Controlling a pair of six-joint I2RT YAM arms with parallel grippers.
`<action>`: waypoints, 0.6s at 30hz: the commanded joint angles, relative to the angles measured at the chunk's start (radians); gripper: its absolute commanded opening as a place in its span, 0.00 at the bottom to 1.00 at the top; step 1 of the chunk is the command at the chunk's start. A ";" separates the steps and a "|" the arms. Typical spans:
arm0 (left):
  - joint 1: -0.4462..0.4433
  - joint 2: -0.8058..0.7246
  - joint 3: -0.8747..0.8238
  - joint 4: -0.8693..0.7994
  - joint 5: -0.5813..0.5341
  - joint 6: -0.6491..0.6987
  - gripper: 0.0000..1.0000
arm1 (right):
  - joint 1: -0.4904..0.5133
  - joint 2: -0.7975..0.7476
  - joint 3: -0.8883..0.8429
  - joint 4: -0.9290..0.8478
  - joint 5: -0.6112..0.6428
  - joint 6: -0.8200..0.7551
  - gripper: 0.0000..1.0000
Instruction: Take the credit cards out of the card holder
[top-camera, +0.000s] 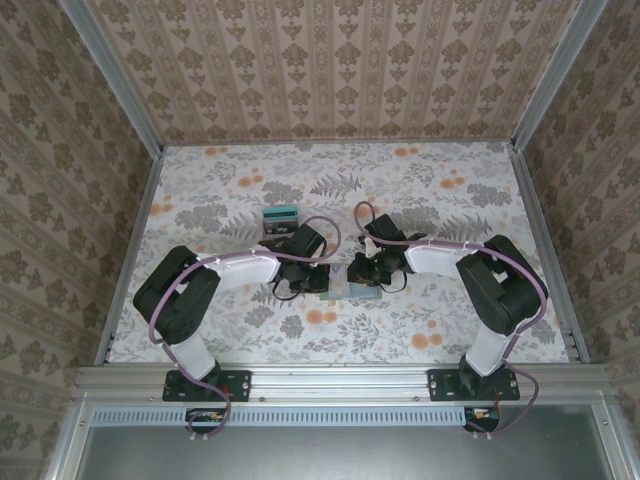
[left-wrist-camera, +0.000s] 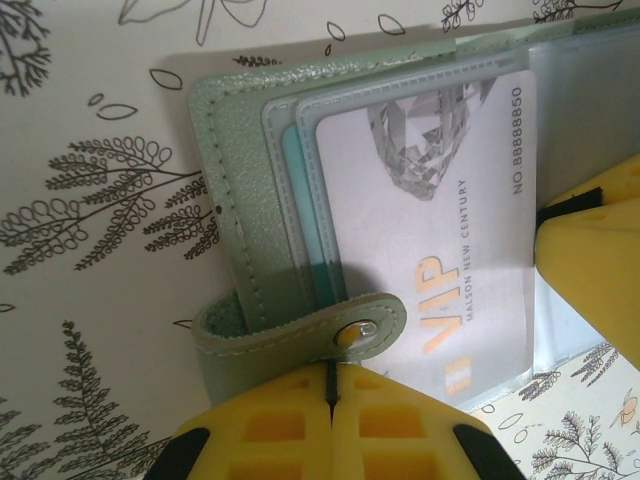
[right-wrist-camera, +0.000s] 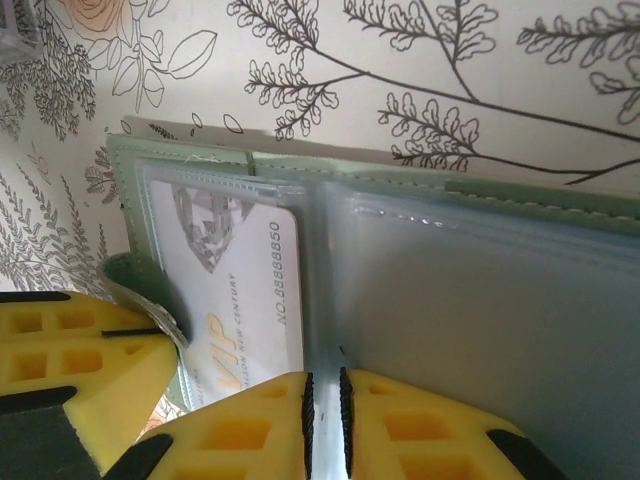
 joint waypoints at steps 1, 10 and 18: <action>-0.005 0.008 -0.015 -0.038 -0.008 -0.002 0.00 | 0.007 0.018 0.009 0.010 -0.028 0.013 0.19; -0.006 0.018 -0.006 -0.034 0.000 -0.002 0.00 | 0.021 0.037 0.014 0.041 -0.069 0.030 0.19; -0.011 0.017 -0.011 -0.029 0.001 -0.005 0.00 | 0.022 0.046 -0.006 0.077 -0.093 0.051 0.18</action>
